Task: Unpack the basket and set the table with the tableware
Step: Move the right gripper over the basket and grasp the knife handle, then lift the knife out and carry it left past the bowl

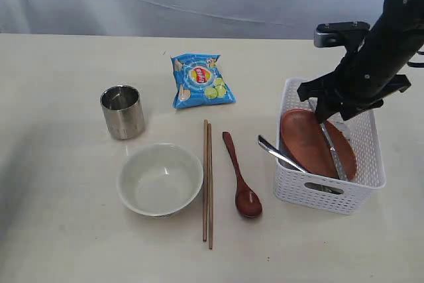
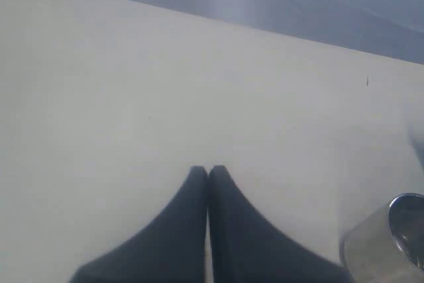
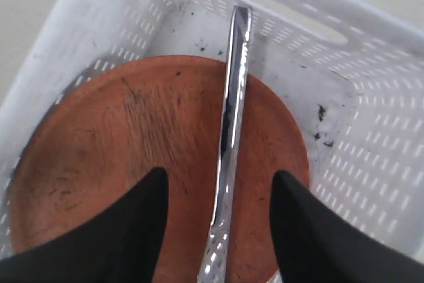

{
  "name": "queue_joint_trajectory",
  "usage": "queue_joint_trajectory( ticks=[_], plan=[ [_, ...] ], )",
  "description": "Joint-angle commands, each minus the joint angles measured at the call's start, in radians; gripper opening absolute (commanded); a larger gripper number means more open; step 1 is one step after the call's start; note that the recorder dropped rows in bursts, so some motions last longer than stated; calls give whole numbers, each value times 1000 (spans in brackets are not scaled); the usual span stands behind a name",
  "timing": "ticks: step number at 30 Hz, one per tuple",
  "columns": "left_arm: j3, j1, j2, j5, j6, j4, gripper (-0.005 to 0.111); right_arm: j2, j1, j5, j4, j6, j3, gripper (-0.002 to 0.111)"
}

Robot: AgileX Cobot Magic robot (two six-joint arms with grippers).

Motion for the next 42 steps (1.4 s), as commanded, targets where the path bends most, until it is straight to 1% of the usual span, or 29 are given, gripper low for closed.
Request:
queue_joint_trajectory(
  ticks=[1, 9, 21, 22, 25, 26, 27, 28, 33, 42],
  plan=[
    [6, 5, -8, -2, -3, 4, 0, 43, -6, -43, 1, -8, 1, 46],
    [6, 5, -8, -2, -3, 4, 0, 92, -6, -108, 1, -13, 1, 46],
    [6, 5, -8, -2, -3, 4, 0, 148, -6, -140, 2, -13, 1, 46],
    [6, 5, -8, -2, -3, 4, 0, 150, -6, -140, 2, -13, 1, 43],
    [6, 5, -8, -2, -3, 4, 0, 158, -6, -140, 27, -16, 1, 27],
    [6, 5, -8, -2, -3, 4, 0, 160, -6, -140, 36, -19, 1, 19],
    [6, 5, -8, -2, -3, 4, 0, 160, -6, -140, 45, -27, 1, 13],
    [6, 5, -8, -2, -3, 4, 0, 160, -6, -140, 45, -29, 1, 0],
    [6, 5, -8, -2, -3, 4, 0, 135, -6, -140, 45, -31, 1, 0],
    [6, 5, -8, -2, -3, 4, 0, -97, -6, -138, 45, -31, 1, 0]
  ],
)
